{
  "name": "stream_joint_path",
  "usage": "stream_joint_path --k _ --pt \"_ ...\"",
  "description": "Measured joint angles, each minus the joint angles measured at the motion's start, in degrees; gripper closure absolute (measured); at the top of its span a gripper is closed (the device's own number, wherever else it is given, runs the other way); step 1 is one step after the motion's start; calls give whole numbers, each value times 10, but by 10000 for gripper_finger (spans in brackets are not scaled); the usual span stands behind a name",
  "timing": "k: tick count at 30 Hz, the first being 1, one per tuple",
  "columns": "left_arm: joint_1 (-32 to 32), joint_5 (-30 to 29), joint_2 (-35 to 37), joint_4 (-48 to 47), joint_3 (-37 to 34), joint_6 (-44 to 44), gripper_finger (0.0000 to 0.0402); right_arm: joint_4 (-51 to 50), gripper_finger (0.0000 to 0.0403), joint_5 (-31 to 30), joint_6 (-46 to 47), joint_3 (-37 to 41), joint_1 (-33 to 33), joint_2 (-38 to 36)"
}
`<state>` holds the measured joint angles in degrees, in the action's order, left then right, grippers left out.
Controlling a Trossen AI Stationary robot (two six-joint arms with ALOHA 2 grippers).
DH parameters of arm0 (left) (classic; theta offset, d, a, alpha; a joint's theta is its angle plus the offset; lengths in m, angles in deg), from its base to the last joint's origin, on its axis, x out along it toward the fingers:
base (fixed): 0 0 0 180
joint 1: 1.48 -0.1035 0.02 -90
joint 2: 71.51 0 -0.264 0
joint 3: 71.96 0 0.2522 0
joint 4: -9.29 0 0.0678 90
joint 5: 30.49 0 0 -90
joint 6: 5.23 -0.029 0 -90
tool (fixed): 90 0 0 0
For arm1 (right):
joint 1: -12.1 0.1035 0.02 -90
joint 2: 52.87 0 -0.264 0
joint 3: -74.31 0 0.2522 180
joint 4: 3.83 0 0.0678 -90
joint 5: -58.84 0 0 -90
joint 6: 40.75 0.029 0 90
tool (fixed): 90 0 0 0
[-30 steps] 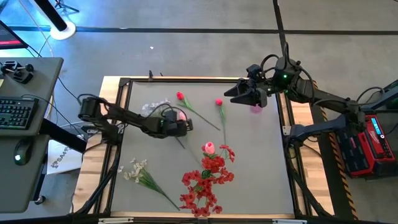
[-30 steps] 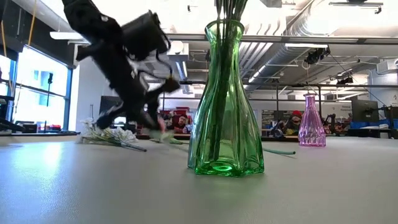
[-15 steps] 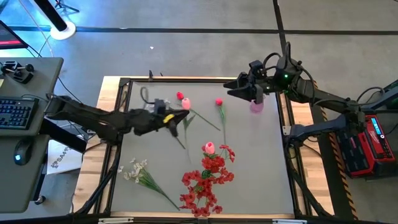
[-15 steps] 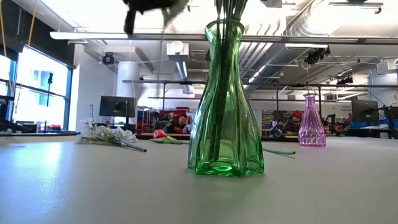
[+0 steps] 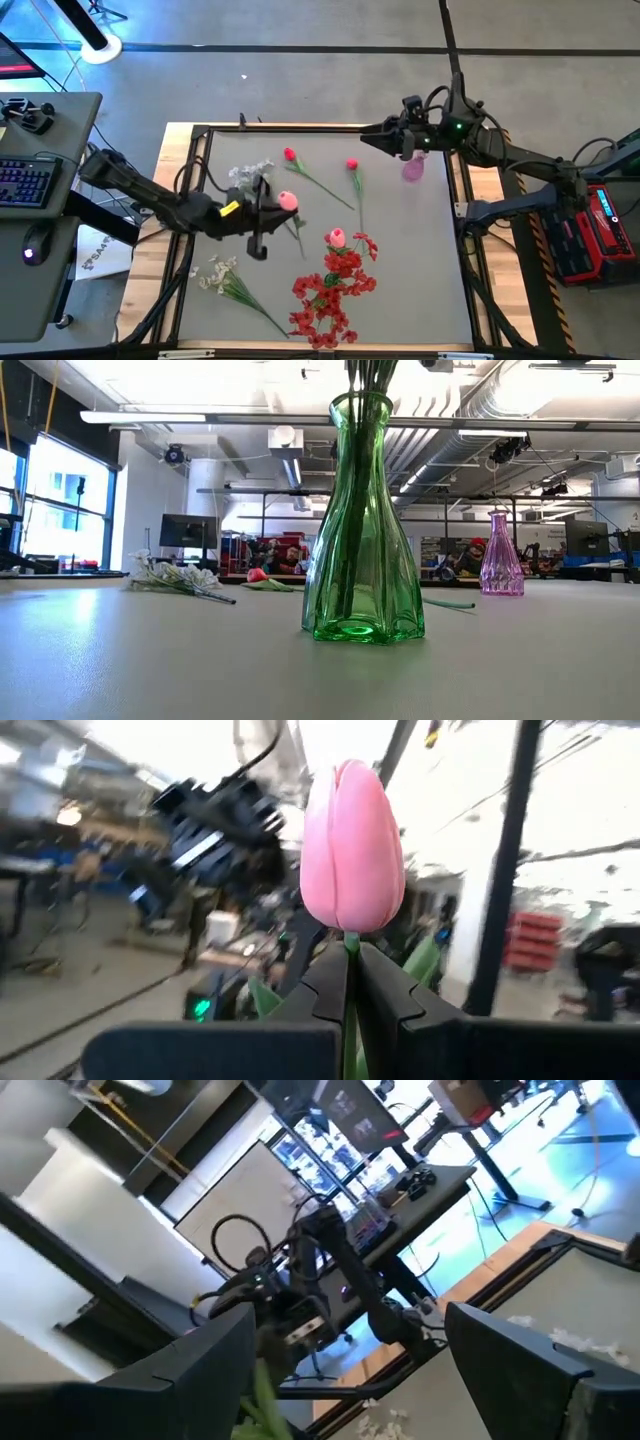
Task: Sort flowers into vase by color
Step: Put the left pink flower into the green vase
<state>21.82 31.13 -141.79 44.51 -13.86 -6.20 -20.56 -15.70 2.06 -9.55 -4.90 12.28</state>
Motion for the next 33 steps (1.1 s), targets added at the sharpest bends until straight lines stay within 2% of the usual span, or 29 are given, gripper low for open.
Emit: stream_joint_path --k 8,14,21,33 --pt "12 75 -60 134 0 -30 401 -27 89 -56 15 0 33 0" --pt "12 116 -102 207 0 -26 401 -33 89 -64 33 0 37 0" --pt "13 139 -127 217 0 -10 401 -33 89 -70 35 0 37 0" --pt "12 139 -165 227 0 -12 401 -32 89 -63 34 0 37 0"
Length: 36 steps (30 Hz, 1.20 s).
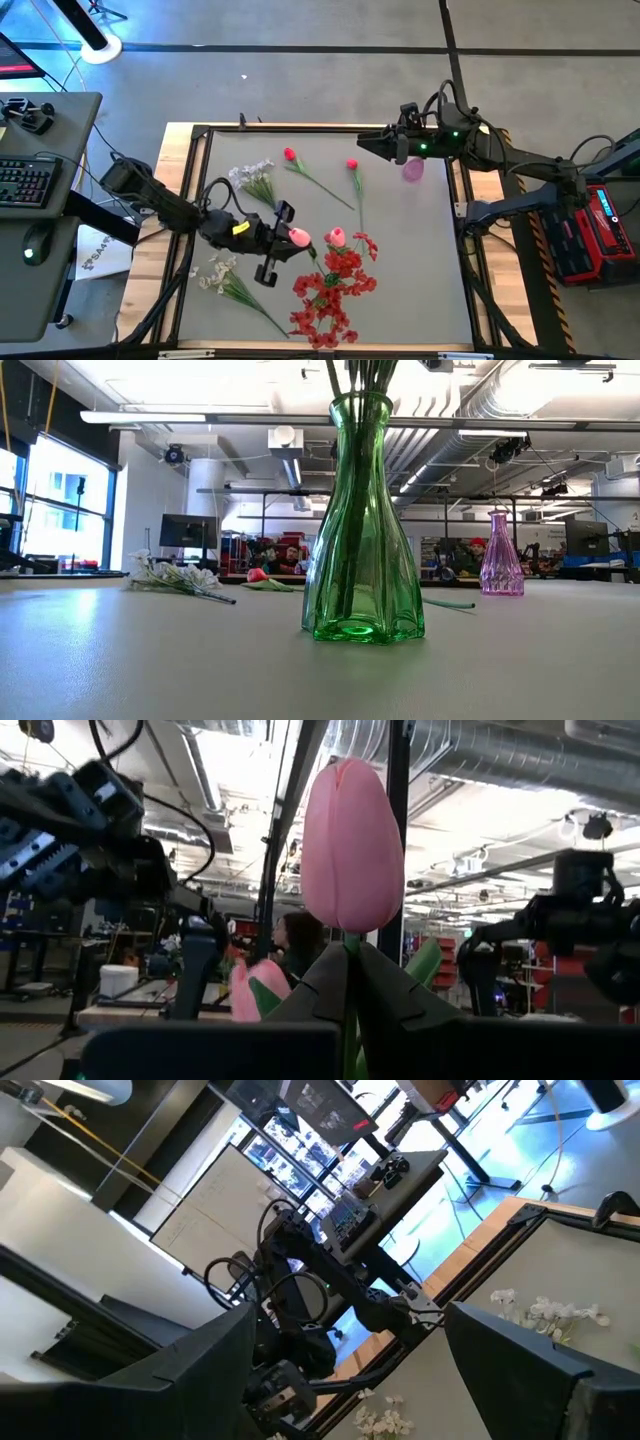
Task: Sort flowers into vase by color
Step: Put the left pink flower into the green vase
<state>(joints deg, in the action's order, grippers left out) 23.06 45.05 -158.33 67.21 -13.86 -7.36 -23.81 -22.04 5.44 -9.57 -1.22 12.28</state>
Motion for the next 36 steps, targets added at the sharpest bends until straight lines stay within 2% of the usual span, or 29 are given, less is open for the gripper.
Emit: stream_joint_path --k 12,20,30,36 --pt "2 0 -13 -24 -1 19 398 0 89 6 3 0 0 0" --pt "2 -1 -13 -127 0 58 397 -2 89 10 -1 0 0 0" --pt "2 -2 -13 -189 0 93 395 -3 89 18 1 0 0 0" --pt "3 -2 -13 -239 0 96 354 -40 89 8 50 0 -13 0"
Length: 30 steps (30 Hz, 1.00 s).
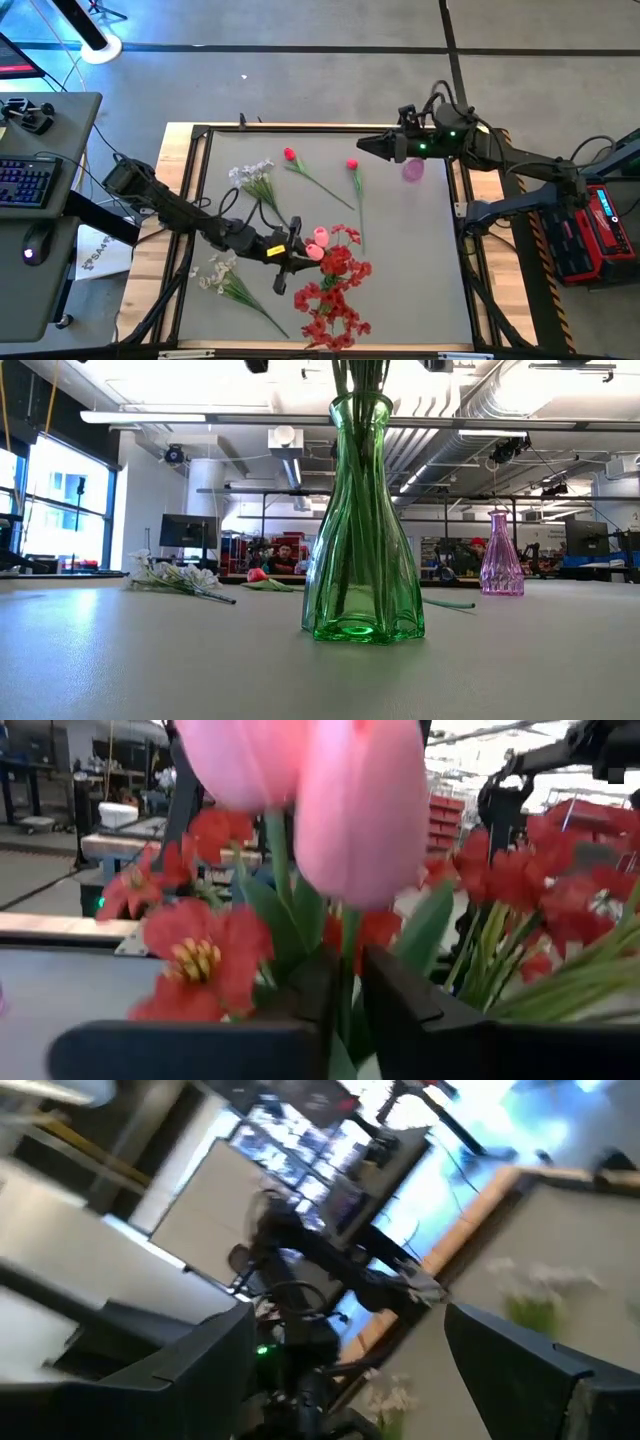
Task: Sort flowers into vase by color
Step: Put the left pink flower into the green vase, then put the top white flowers into the purple vase
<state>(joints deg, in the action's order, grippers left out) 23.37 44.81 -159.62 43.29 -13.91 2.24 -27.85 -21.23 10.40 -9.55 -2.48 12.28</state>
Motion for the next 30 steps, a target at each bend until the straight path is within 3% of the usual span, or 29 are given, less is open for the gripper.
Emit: stream_joint_path --k 7,12,20,30 --pt "7 0 21 -5 0 4 263 -195 89 -59 3 0 -15 0" --pt "7 -1 61 -62 0 4 225 -284 89 -77 -16 0 -29 16" --pt "7 -32 151 -168 0 24 221 -296 89 -28 -71 15 -60 84" --pt "7 -170 249 -285 0 67 222 -283 89 12 -174 20 -117 195"
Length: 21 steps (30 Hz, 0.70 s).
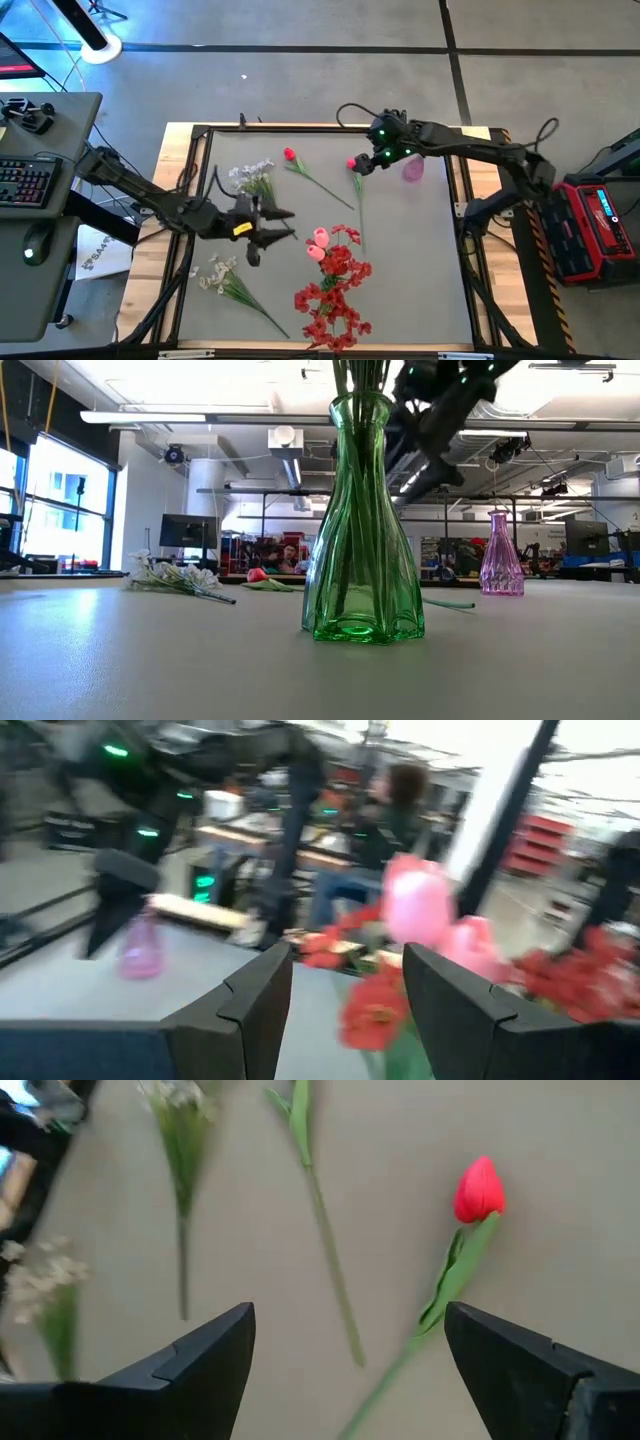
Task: Sort flowers into vase by color
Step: Put the top white flowers into the purple vase
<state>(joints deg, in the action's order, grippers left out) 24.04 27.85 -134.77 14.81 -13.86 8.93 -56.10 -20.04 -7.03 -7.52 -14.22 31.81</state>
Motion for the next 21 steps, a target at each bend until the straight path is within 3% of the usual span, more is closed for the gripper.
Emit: stream_joint_path --k 6,11,14,16,19,21 --pt "0 -158 34 -132 0 165 222 7 89 42 -134 0 -19 42" --pt "-6 -250 8 -325 0 487 222 6 89 63 -173 0 -27 48" --pt "-28 -245 -38 -435 0 705 227 -2 89 65 -190 -4 -34 47" --pt "-47 -210 -70 -487 0 836 232 -1 89 65 -193 -5 -38 45" --pt "-76 -141 -125 -530 0 952 242 -2 89 75 -199 -5 -48 43" --pt "-96 -116 -157 -530 0 982 247 2 89 88 -205 -5 -54 42"
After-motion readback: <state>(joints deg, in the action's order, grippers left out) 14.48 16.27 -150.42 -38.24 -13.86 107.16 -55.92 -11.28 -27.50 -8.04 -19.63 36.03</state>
